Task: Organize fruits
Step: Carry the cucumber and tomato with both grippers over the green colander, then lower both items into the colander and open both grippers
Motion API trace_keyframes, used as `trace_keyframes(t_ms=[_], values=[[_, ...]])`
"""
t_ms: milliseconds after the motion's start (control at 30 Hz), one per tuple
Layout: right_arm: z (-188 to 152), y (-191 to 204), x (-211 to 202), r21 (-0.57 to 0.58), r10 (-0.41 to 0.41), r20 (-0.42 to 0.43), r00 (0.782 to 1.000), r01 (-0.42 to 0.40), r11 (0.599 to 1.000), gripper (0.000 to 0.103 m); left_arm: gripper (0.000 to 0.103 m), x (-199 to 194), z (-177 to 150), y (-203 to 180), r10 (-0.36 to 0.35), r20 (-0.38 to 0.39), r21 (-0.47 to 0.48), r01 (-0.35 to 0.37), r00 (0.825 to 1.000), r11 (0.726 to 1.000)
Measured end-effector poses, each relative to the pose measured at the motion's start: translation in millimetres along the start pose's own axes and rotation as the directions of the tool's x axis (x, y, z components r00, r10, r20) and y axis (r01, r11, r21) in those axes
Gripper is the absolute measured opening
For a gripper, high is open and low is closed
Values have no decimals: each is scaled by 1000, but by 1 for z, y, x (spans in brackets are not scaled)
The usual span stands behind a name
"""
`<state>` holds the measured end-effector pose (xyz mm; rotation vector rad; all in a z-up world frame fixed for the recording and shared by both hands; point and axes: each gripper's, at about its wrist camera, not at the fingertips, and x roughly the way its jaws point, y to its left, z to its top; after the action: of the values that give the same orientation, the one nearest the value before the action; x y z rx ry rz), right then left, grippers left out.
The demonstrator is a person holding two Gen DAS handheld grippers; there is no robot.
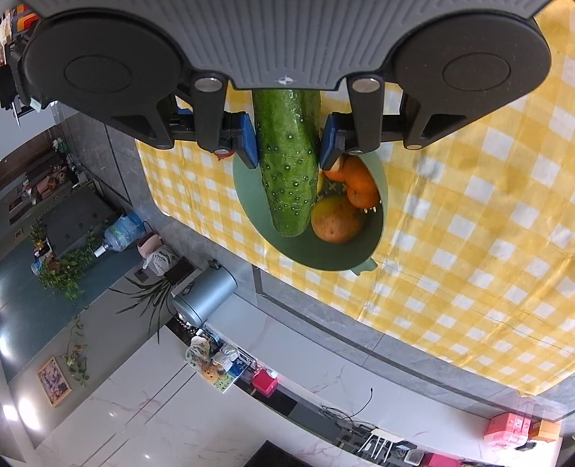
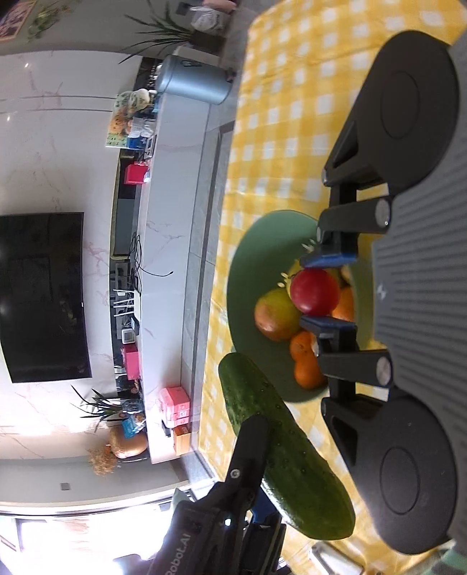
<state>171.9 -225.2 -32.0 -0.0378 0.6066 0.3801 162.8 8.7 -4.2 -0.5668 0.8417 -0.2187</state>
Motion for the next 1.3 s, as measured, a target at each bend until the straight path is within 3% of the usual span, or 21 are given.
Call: trace_keyframes(t_ms=[233,633,867,1133,1300], values=[[13,-10,35,-47,-34,-64,997,31,998,25,41,32,13,11,16,-40,-31,-17,999,999],[8,-12,76,-151,-96,-171,981,70,986,25,41,74,23,21,59,-117,-27,-62,991,998],[7,-6,85,-208,-93,-211,973,48,977,25,41,85,20,12,66,-138,53,-59,988,997],[8,4,89,-274,-70,-267,961,-6,962,25,42,88,23,24,3,-154,20,0,988,1000],[11,0,91,-243,-56,-281,958,-15,970,25,42,88,24,28,-14,-153,4,15,988,1000]])
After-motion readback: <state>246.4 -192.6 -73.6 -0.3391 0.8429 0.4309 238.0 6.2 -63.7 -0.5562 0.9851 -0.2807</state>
